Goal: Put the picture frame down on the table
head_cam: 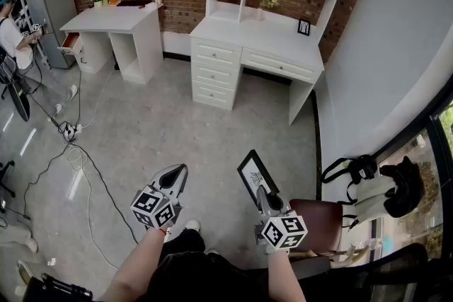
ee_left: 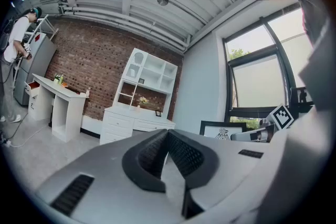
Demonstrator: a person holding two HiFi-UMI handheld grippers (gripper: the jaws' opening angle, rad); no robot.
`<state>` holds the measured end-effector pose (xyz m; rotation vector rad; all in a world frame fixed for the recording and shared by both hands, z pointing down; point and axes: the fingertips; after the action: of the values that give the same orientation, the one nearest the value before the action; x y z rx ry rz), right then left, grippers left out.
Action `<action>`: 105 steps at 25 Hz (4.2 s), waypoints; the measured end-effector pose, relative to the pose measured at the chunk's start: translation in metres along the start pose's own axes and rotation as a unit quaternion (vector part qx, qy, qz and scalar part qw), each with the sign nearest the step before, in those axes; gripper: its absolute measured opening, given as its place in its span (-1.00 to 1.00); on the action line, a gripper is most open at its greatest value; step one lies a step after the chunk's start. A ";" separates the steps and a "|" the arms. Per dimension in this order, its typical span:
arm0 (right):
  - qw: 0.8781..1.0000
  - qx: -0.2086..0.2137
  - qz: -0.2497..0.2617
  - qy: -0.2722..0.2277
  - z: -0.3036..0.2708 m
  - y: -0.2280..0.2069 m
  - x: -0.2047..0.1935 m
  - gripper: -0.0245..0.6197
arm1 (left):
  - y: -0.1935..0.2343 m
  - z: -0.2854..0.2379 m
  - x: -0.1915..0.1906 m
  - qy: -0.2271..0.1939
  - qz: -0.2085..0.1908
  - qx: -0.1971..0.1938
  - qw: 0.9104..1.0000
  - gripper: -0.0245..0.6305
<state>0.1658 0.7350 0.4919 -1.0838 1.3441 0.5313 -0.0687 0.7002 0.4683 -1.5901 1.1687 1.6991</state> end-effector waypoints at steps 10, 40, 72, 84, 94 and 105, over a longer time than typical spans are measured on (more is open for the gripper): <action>1.000 0.003 -0.004 -0.004 -0.027 -0.012 0.003 -0.87 | 0.020 -0.022 0.002 -0.001 0.006 0.011 1.000 -0.95; 0.996 -0.032 -0.067 -0.043 -0.306 -0.114 0.070 -0.87 | 0.211 -0.272 0.056 0.025 0.011 -0.024 0.999 -0.95; 0.996 -0.010 -0.076 -0.041 -0.470 -0.216 0.136 -0.87 | 0.293 -0.434 0.087 0.028 0.031 0.002 0.999 -0.95; 0.997 0.002 -0.071 -0.038 -0.536 -0.280 0.166 -0.87 | 0.311 -0.528 0.096 0.019 0.037 0.009 0.999 -0.95; 0.997 0.005 -0.070 -0.031 -0.578 -0.325 0.178 -0.87 | 0.326 -0.587 0.093 0.015 0.043 0.014 0.999 -0.95; 0.997 0.010 -0.074 -0.019 -0.613 -0.339 0.177 -0.87 | 0.351 -0.620 0.089 0.018 0.055 0.022 0.998 -0.95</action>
<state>0.1765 0.0123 0.5097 -1.1402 1.2230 0.4261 -0.0623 -0.0171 0.5048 -1.5612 1.3240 1.7071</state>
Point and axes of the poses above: the fingertips, and each gripper's own axes: z backward along the fingers, y to its left, x out of its top, and after that the axes turned 4 degrees about x, right-handed
